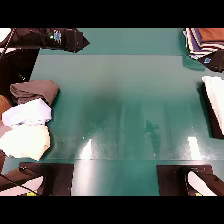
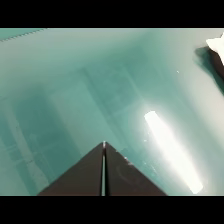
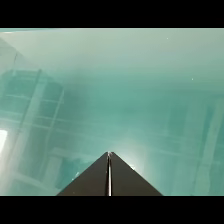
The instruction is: Fold the shirts.
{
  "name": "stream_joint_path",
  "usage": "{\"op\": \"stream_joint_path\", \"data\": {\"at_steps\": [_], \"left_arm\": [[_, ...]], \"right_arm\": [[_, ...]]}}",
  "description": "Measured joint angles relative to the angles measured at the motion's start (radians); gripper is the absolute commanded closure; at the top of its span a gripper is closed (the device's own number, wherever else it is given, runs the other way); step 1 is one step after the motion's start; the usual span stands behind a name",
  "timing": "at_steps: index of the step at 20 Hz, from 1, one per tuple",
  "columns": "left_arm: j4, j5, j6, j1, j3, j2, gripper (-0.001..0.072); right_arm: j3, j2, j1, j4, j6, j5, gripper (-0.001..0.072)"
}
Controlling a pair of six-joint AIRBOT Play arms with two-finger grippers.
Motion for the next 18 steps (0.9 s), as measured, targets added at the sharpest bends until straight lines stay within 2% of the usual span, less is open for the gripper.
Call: {"op": "stream_joint_path", "data": {"at_steps": [14, 16, 18], "left_arm": [[-0.003, 0.024, 0.003, 0.0, 0.0, 0.0, 0.0684], [0.043, 0.038, 0.037, 0.008, 0.0, 0.001, 0.0684], [0.188, 0.009, 0.037, 0.039, -0.002, 0.001, 0.0683]], "right_arm": [[0.0, 0.0, 0.0, 0.0, 0.0, 0.027, 0.0697], [0.0, 0.0, 0.0, 0.0, 0.0, 0.028, 0.0697], [0.0, 0.0, 0.0, 0.0, 0.0, 0.032, 0.0697]]}}
